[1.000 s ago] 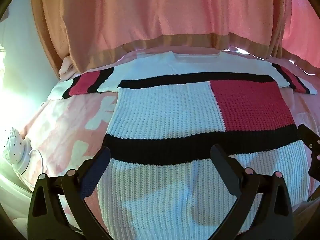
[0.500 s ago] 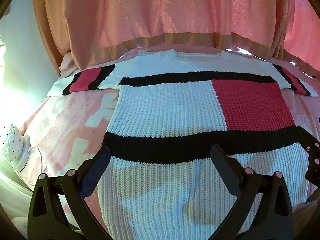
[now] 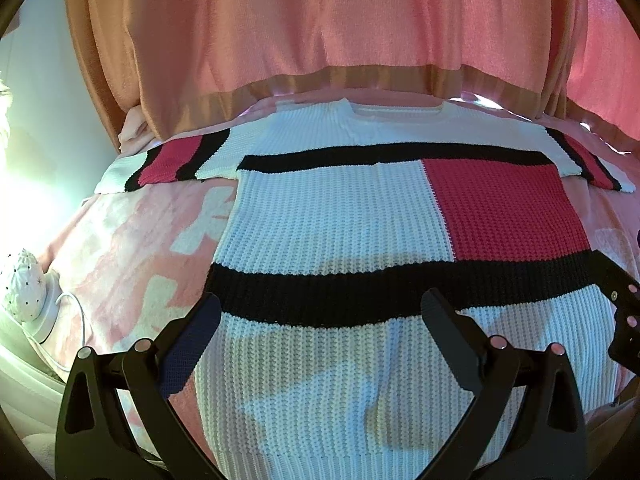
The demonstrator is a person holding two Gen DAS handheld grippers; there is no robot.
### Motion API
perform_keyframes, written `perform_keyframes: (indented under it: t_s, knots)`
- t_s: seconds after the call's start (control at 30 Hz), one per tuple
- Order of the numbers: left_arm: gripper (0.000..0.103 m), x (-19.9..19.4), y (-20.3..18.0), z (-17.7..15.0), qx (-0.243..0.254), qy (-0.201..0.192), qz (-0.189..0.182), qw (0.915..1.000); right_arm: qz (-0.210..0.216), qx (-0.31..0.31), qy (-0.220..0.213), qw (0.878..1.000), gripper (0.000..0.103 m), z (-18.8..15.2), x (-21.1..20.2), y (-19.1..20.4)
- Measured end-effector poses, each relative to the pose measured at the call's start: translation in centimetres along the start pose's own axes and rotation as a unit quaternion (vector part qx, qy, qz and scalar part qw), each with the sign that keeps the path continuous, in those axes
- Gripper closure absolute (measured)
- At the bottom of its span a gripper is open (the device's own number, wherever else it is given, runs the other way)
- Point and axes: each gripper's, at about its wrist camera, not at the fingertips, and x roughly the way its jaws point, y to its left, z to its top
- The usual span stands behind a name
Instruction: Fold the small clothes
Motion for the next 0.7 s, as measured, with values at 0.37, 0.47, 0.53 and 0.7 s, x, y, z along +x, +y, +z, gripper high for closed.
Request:
perform_keyframes:
  t_s: [0.37, 0.47, 0.53, 0.7]
  knots:
    - [0.005, 0.04, -0.07, 0.11, 0.000, -0.001, 0.000, 1.0000, 0.000, 0.001, 0.000, 1.000, 0.005, 0.07, -0.02, -0.01]
    - [0.005, 0.06, -0.10, 0.13, 0.001, -0.001, 0.000, 1.0000, 0.000, 0.001, 0.000, 1.000, 0.005, 0.10, -0.02, 0.03]
    - [0.005, 0.06, -0.07, 0.14, 0.000, 0.000, 0.000, 1.0000, 0.001, 0.001, 0.000, 1.000, 0.005, 0.07, -0.02, 0.00]
    - [0.005, 0.04, -0.16, 0.17, 0.000, -0.001, 0.000, 1.0000, 0.000, 0.001, 0.000, 1.000, 0.005, 0.05, 0.01, 0.03]
